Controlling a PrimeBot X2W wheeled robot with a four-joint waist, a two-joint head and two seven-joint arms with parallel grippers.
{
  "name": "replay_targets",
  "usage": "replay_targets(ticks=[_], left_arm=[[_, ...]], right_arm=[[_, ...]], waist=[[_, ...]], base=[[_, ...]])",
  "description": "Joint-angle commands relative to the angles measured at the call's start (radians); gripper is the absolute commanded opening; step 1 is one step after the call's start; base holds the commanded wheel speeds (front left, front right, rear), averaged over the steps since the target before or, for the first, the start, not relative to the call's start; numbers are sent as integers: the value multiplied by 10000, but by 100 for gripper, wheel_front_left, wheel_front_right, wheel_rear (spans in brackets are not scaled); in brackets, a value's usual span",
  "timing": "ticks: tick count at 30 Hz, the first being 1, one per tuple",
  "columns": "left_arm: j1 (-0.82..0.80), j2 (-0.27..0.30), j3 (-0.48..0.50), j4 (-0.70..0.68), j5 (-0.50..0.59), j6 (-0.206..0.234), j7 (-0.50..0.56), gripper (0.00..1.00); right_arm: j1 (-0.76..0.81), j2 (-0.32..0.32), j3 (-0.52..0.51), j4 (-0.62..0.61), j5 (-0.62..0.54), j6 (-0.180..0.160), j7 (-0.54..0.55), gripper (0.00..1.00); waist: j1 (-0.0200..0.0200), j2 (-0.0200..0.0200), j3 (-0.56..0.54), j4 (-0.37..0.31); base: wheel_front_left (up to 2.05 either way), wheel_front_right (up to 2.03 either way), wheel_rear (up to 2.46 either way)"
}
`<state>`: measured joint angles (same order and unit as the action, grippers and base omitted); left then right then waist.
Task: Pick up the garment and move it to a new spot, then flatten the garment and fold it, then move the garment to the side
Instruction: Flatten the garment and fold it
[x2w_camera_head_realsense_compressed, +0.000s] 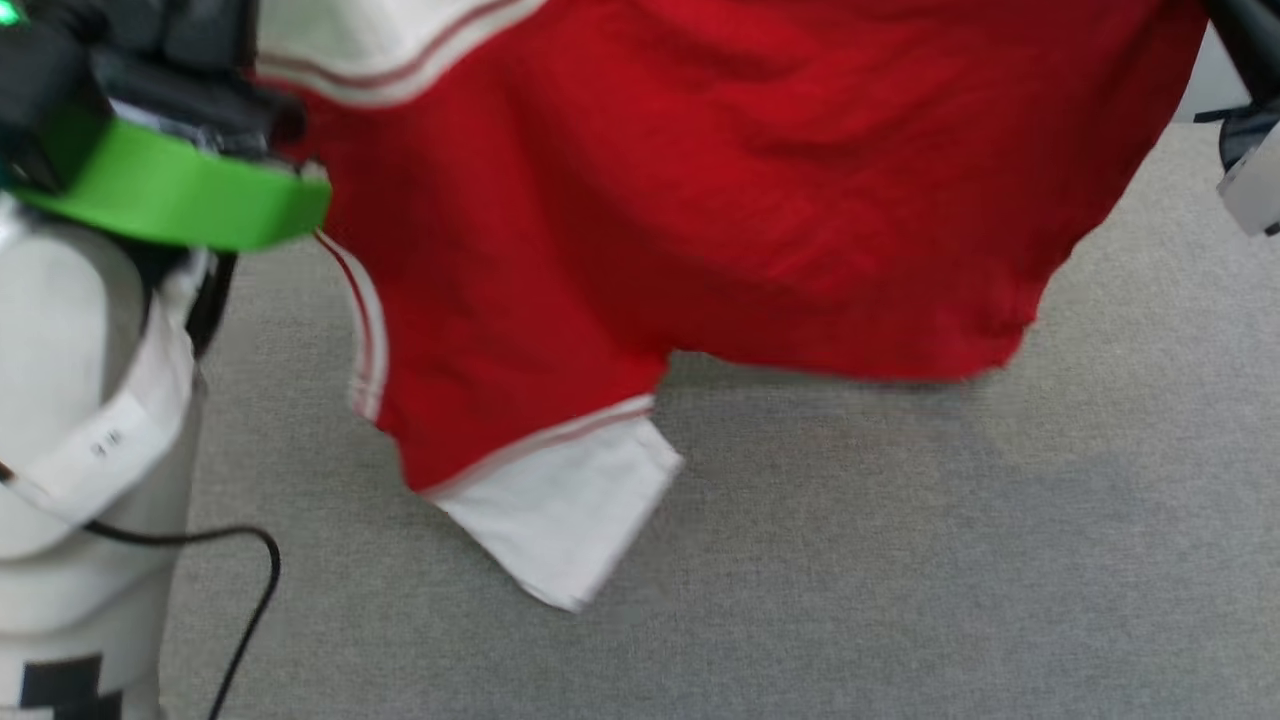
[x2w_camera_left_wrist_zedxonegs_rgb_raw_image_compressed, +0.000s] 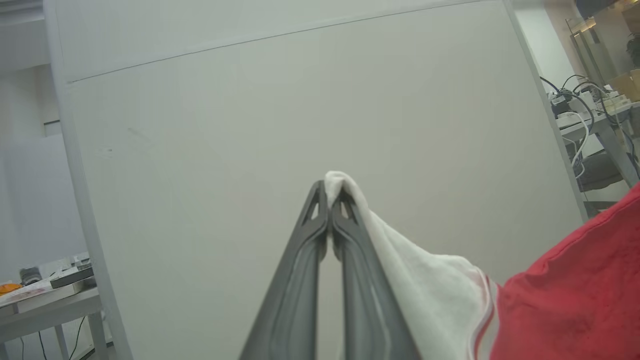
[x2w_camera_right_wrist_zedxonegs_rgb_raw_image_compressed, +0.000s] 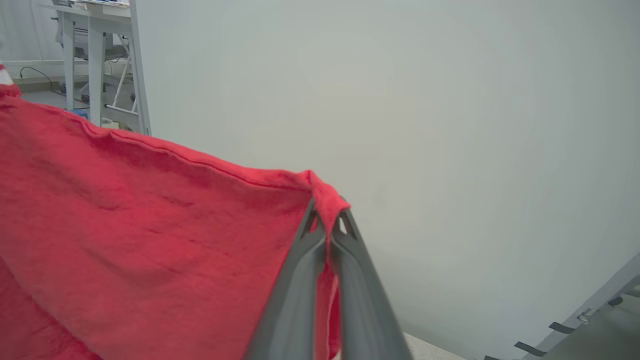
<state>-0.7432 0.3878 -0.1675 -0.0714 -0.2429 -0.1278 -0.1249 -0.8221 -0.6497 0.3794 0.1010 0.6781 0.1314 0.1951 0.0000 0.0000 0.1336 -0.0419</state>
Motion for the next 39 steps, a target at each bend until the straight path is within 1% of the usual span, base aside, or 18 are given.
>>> replay_targets(ticks=[1, 7, 14, 20, 27, 33, 39], left_arm=[[-530, 71, -74, 102, -190, -23, 52, 0], [-2486, 329, -605, 819, -615, -26, 157, 0], [-4019, 579, -1071, 1306, -837, -27, 331, 0], [-5663, 971, -1364, 1710, -1068, -28, 707, 0], [-7724, 1328, -2101, 2610, -1122, -28, 920, 0], [-9261, 1393, -2229, 3026, -988, -28, 951, 0], [-10451, 1238, -2260, 3411, -939, -28, 1006, 0]], right_arm=[[-191, 131, -182, -114, -138, -7, 71, 0], [-943, 478, -709, -289, -320, -7, 334, 0], [-2183, 639, -630, 248, -471, -7, 464, 0], [-4081, 1117, -483, 1608, -782, -7, 188, 0], [-6522, 1696, -114, 3444, -1369, -7, -445, 0], [-8460, 2165, 108, 5065, -1856, -7, -1218, 0], [-9965, 2310, 130, 6285, -2240, -7, -1962, 0]], waist=[[0, 0, 108, -78], [0, 0, 509, -157], [0, 0, 1406, -239], [0, 0, 2548, -511], [0, 0, 3684, -699], [0, 0, 4219, -848], [0, 0, 4486, -792]], base=[[0, 0, 0], [0, 0, 0], [0, 0, 0], [0, 0, 0], [0, 0, 0], [0, 0, 0], [0, 0, 0]])
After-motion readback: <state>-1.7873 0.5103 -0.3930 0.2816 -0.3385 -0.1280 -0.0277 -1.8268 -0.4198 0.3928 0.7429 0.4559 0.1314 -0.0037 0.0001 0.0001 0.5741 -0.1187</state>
